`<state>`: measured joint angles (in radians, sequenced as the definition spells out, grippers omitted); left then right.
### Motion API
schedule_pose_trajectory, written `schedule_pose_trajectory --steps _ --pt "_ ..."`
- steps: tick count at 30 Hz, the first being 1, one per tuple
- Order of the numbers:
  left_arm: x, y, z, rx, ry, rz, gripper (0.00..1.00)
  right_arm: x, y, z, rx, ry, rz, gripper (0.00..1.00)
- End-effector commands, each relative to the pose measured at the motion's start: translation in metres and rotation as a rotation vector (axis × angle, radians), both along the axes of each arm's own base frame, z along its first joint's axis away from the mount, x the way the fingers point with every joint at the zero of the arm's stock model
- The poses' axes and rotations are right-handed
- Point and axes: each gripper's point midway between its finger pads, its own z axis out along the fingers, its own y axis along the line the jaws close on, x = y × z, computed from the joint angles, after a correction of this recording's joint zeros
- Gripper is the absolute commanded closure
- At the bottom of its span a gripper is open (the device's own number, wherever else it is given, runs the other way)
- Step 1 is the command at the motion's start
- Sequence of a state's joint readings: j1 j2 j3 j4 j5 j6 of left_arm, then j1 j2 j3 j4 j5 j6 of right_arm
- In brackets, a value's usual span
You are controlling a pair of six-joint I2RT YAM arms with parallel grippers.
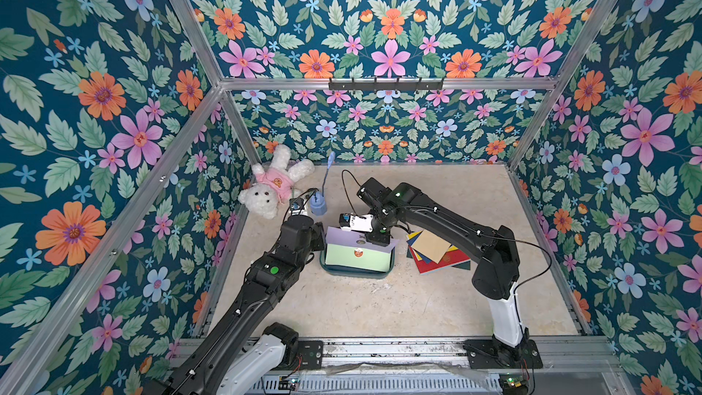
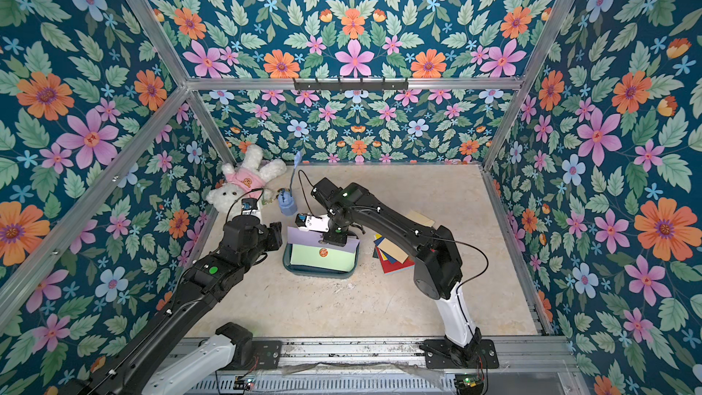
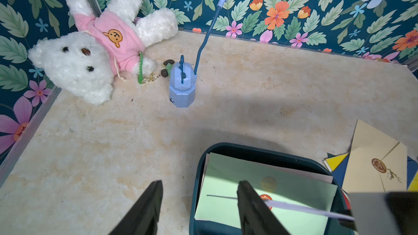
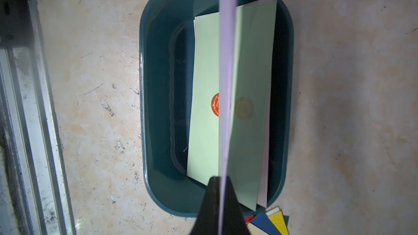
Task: Put the sealed envelopes into the storage box
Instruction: Place the envelope in the storage box.
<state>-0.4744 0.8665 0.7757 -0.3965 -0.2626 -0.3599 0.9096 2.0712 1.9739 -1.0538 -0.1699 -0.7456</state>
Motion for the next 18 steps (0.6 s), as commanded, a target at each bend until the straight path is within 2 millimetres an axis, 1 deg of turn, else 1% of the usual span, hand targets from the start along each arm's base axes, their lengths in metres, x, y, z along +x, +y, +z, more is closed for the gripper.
schedule_pose_trajectory --steps 1,3,5,8,12,14,16,18 --pt "0.003 -0.001 0.003 0.002 -0.013 -0.001 0.4 -0.003 -0.002 -0.009 -0.041 0.004 0.01 1.0" --pt "0.003 -0.001 0.002 0.0 -0.011 -0.004 0.4 -0.003 -0.001 -0.012 -0.05 -0.005 0.012 0.93" --pt "0.003 -0.002 0.002 0.002 -0.008 -0.007 0.4 0.0 0.0 -0.013 -0.057 -0.029 0.008 0.78" --pt "0.003 -0.003 0.002 -0.001 -0.008 -0.008 0.4 0.005 0.002 -0.011 -0.052 -0.062 0.0 0.68" --pt "0.003 -0.004 0.0 -0.004 -0.005 -0.014 0.4 0.012 0.007 -0.007 -0.028 -0.098 -0.014 0.65" --pt "0.004 -0.005 -0.001 -0.008 0.0 -0.019 0.4 0.021 0.007 -0.003 -0.009 -0.116 -0.056 0.65" --pt "0.005 -0.009 -0.003 -0.018 0.004 -0.031 0.39 0.032 0.005 0.006 0.037 -0.102 -0.121 0.66" --pt "0.008 -0.017 -0.005 -0.036 0.01 -0.061 0.39 0.045 0.003 0.02 0.132 -0.087 -0.204 0.66"
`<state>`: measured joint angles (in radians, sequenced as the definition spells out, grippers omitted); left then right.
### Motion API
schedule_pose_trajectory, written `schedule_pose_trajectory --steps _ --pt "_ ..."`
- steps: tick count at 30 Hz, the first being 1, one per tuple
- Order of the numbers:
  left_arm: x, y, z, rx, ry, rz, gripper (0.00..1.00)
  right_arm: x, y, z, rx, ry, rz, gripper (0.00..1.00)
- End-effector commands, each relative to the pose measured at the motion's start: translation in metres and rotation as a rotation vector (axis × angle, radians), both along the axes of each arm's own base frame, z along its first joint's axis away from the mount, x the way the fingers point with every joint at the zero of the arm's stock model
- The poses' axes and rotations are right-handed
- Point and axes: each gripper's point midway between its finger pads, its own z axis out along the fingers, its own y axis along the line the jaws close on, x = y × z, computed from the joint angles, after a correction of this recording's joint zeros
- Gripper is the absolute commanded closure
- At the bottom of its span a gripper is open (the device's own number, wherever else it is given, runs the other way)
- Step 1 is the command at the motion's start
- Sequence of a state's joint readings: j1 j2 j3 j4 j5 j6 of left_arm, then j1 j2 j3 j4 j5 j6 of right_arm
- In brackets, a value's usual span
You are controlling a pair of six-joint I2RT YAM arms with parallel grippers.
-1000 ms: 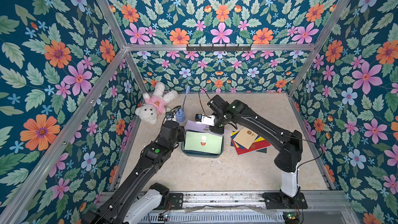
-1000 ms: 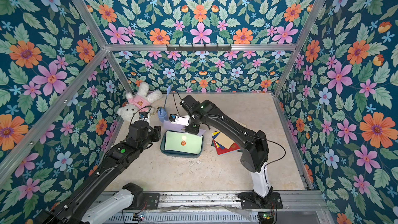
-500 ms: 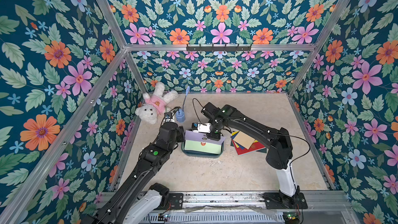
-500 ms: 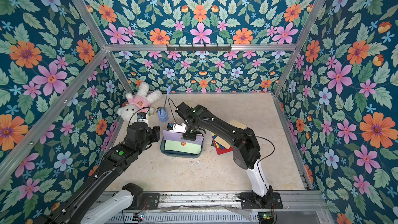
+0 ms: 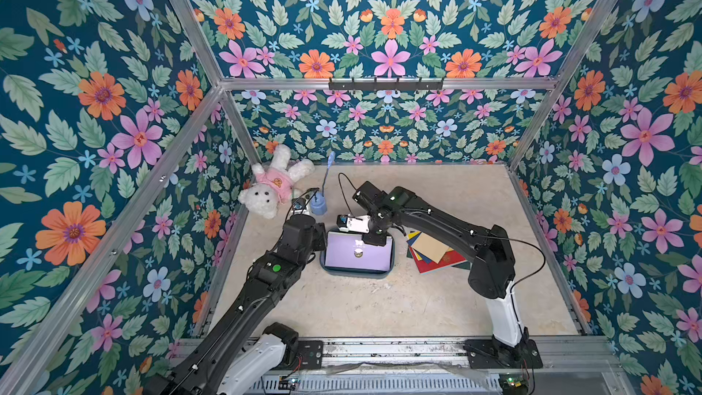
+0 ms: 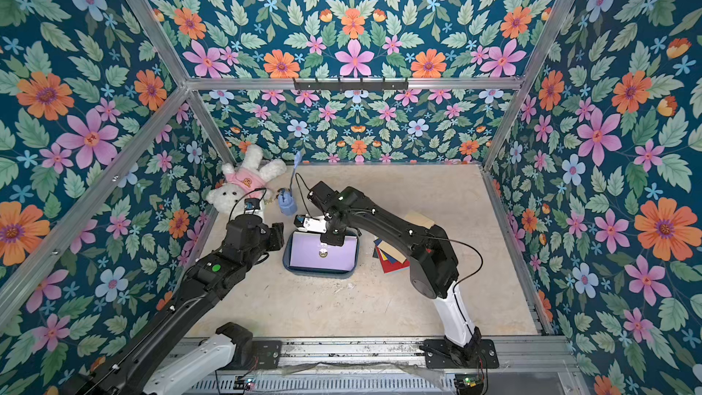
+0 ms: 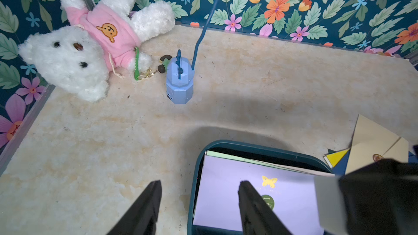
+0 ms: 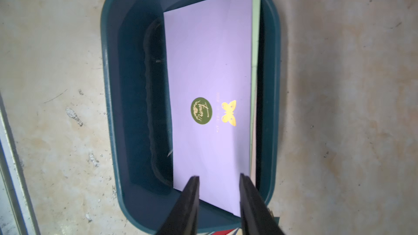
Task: Put the sealed envelopes into the storage box
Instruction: Place the envelope in the storage box, then pick up the envelope from the center of the board.
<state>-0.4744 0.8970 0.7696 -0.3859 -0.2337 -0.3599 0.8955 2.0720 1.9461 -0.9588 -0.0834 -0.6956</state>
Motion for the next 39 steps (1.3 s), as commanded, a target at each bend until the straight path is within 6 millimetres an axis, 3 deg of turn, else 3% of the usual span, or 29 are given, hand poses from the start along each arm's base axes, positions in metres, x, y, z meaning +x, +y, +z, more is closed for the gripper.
schedule_pose_trajectory --steps 1,4,7,11,16,22,25,32,39 --pt "0.009 -0.017 0.005 -0.047 -0.016 -0.059 0.39 0.024 0.001 0.031 0.199 -0.008 -0.157 0.66" --pt "0.02 -0.042 0.003 -0.096 0.016 -0.138 0.4 0.05 -0.023 0.054 0.433 -0.035 -0.387 0.64" --pt "0.034 -0.073 0.002 -0.164 0.047 -0.234 0.45 0.067 -0.073 0.065 0.629 -0.025 -0.67 0.63" --pt "0.058 -0.125 -0.01 -0.243 0.127 -0.374 0.5 0.065 -0.147 0.037 0.762 0.069 -1.011 0.63" --pt "0.082 -0.202 -0.037 -0.18 0.219 -0.506 0.53 0.044 -0.208 0.004 0.875 0.109 -1.292 0.54" --pt "0.108 -0.284 -0.08 -0.179 0.326 -0.64 0.54 0.033 -0.251 -0.029 0.899 0.164 -1.513 0.53" --pt "0.116 -0.306 -0.104 -0.183 0.367 -0.67 0.55 0.033 -0.264 -0.034 0.953 0.199 -1.57 0.53" --pt "0.128 -0.326 -0.14 -0.196 0.435 -0.686 0.56 0.051 -0.278 -0.043 1.003 0.274 -1.669 0.52" --pt "0.12 -0.343 -0.15 -0.255 0.473 -0.734 0.56 0.069 -0.29 -0.063 1.002 0.339 -1.771 0.52"
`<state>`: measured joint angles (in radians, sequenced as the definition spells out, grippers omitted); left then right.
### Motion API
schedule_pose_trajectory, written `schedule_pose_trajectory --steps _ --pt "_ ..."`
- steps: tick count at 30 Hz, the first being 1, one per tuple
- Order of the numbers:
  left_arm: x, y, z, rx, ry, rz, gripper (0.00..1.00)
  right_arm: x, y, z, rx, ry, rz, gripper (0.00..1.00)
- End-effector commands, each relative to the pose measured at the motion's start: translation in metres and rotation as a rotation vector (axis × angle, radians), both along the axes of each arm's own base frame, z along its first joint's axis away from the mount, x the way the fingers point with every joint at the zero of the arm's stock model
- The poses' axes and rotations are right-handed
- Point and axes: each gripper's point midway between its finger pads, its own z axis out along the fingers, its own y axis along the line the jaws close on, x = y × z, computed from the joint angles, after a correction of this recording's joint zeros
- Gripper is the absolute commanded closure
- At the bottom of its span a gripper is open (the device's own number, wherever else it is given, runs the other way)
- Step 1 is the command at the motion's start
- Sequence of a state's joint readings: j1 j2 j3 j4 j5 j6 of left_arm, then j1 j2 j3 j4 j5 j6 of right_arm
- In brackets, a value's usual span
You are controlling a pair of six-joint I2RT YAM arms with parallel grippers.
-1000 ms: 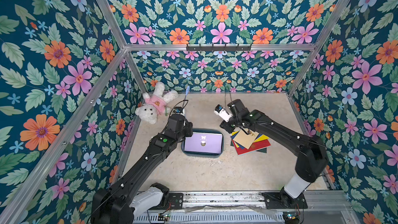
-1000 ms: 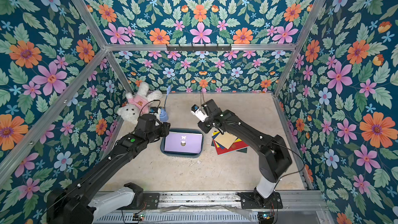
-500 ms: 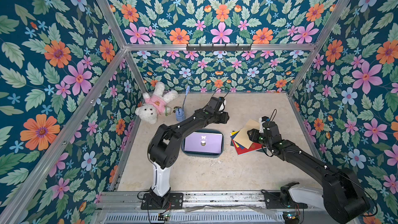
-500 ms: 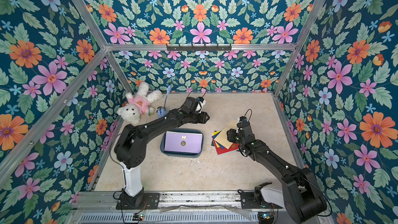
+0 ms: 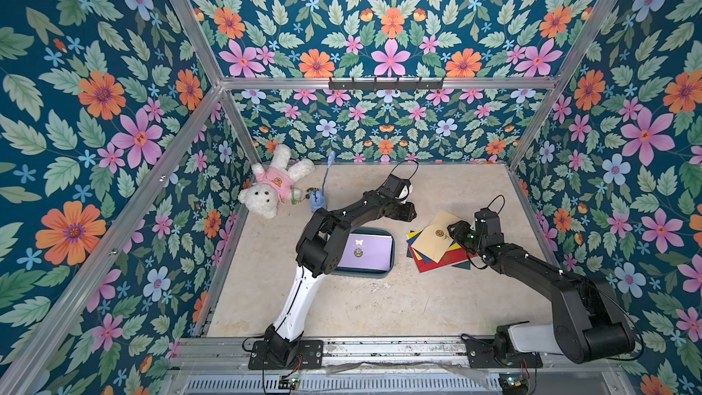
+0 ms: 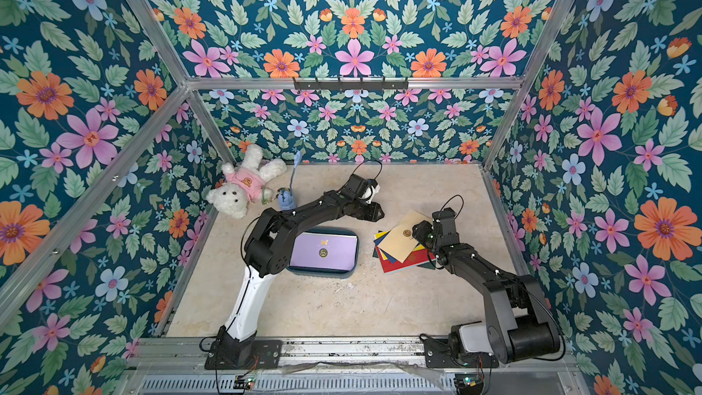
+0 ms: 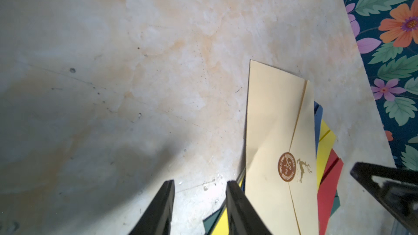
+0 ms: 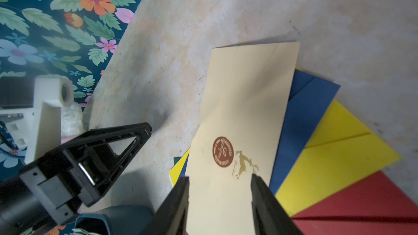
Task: Put the sealed envelopes into the storage box
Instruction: Pick up the envelope from the center of the board.
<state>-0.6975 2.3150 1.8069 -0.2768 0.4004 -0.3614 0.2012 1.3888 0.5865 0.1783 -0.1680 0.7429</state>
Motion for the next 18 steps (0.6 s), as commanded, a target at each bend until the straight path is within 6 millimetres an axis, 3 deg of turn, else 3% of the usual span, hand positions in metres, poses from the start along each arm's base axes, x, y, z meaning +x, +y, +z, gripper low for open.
schedule_pose_trajectory --steps 1,9,18 --pt "-0.009 -0.014 0.002 -0.049 0.029 -0.047 0.56 0.011 0.001 0.003 0.062 -0.021 -0.029 0.52" --pt "-0.023 -0.03 -0.012 -0.051 0.053 -0.084 0.57 0.008 -0.002 -0.023 0.055 0.041 -0.041 0.51" --pt "-0.03 -0.03 -0.033 -0.017 0.082 -0.09 0.58 0.0 -0.002 -0.046 0.073 0.077 -0.031 0.5"
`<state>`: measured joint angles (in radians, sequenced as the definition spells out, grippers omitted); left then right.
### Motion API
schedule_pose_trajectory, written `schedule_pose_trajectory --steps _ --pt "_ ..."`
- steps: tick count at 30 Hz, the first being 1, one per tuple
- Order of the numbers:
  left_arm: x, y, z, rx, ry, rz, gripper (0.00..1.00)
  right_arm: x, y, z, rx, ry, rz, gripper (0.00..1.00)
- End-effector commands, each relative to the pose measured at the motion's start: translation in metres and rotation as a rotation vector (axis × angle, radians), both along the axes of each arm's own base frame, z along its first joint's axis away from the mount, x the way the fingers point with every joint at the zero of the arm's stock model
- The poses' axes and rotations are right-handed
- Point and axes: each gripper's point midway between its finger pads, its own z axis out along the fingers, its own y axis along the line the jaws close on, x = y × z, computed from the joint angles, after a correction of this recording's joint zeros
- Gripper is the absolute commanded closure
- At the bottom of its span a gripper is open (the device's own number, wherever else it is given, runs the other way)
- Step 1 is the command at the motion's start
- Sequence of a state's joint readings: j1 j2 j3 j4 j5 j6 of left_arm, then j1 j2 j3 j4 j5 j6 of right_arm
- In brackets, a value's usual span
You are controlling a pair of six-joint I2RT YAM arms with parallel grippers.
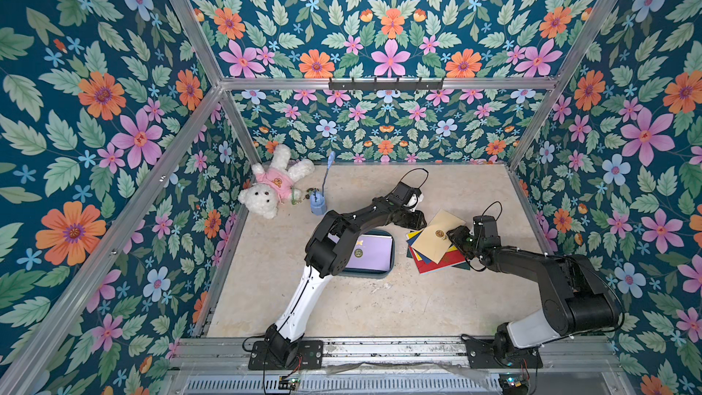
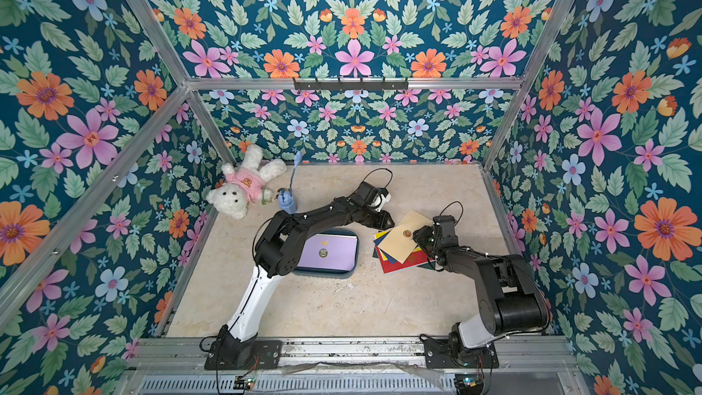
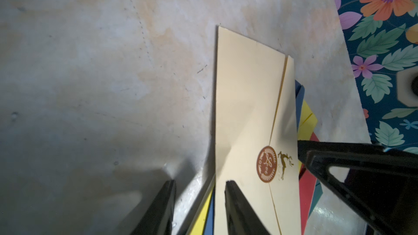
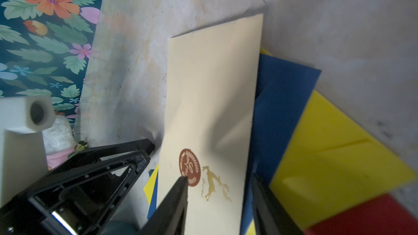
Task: Put the sealed envelopes into the storage box
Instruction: Pick up the envelope from the center of the board.
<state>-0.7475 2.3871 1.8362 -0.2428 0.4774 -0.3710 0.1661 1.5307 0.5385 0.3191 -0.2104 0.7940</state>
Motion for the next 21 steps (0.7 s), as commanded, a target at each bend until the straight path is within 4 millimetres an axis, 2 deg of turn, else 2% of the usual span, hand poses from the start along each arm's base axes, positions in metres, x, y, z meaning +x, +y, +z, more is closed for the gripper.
schedule_pose_trajectory --steps 1,7,14,21 --pt "-0.005 0.004 -0.014 0.029 0.031 0.001 0.58 -0.002 0.005 -0.006 0.028 0.009 0.012 0.5" --pt "-0.01 0.001 -0.021 0.033 0.044 -0.012 0.6 0.002 0.02 0.001 0.1 -0.007 0.069 0.51" --pt "-0.013 -0.002 -0.022 0.023 0.055 -0.026 0.62 0.013 0.042 0.032 0.228 -0.066 0.133 0.52" --pt "-0.013 -0.003 -0.02 0.019 0.054 -0.028 0.62 0.019 0.047 0.053 0.258 -0.115 0.151 0.53"
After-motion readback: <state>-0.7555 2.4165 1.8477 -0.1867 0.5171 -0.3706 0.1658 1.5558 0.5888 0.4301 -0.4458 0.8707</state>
